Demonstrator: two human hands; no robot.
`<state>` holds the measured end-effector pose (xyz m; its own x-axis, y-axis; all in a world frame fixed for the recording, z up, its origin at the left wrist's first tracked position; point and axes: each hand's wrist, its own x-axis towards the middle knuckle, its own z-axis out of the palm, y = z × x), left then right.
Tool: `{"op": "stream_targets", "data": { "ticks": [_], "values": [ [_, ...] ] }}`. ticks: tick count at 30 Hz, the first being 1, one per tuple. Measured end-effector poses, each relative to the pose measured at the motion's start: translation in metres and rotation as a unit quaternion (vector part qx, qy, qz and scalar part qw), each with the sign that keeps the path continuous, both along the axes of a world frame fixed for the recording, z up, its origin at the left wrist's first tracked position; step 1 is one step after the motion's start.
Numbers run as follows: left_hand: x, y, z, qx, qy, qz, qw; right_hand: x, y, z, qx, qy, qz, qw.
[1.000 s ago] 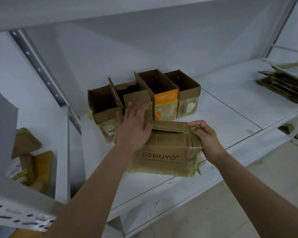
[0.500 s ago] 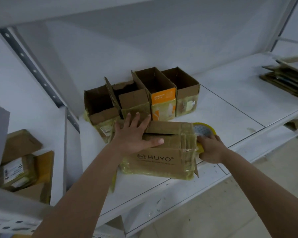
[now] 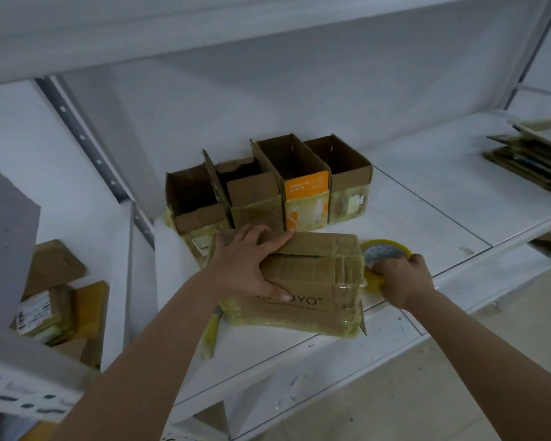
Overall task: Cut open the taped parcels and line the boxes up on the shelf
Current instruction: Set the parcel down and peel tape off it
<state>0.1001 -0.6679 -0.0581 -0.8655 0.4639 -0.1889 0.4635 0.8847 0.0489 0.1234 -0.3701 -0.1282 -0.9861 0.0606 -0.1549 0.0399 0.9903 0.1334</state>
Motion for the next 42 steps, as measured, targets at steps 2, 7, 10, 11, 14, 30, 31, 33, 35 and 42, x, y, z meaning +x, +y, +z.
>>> {"op": "stream_targets", "data": {
  "ticks": [2,7,10,11,14,30,31,33,35,42],
  "values": [
    [0.0,0.0,0.0,-0.002,0.001,0.002,1.0,0.001,0.002,0.008,0.022,-0.015,0.003,1.0],
    [-0.004,0.003,0.0,0.012,-0.008,0.01,1.0,0.005,0.046,0.051,-0.055,-0.042,-0.057,0.996],
    [-0.009,0.006,0.005,0.04,-0.008,0.011,0.999,0.011,0.056,0.085,-0.149,-0.007,-0.09,0.985],
    [-0.011,0.009,0.009,0.043,0.0,0.009,0.999,0.012,0.056,0.095,-0.18,0.016,-0.09,0.979],
    [-0.015,0.029,0.016,0.053,0.024,-0.001,0.998,0.019,0.053,0.123,-0.314,0.098,-0.066,0.942],
    [0.019,0.046,0.018,0.42,-0.067,0.046,0.904,0.009,-0.051,0.153,-0.592,-0.05,0.1,0.798],
    [0.022,0.047,0.019,0.454,-0.083,0.06,0.885,0.008,-0.053,0.153,-0.585,-0.048,0.11,0.802],
    [0.025,0.048,0.019,0.497,-0.113,0.091,0.856,0.008,-0.055,0.153,-0.579,-0.053,0.121,0.805],
    [0.026,0.049,0.018,0.528,-0.133,0.126,0.829,0.009,-0.058,0.153,-0.579,-0.056,0.129,0.803],
    [0.017,0.051,0.019,0.554,-0.086,0.113,0.82,0.003,-0.051,0.15,-0.554,-0.114,0.15,0.811]
  ]
}}
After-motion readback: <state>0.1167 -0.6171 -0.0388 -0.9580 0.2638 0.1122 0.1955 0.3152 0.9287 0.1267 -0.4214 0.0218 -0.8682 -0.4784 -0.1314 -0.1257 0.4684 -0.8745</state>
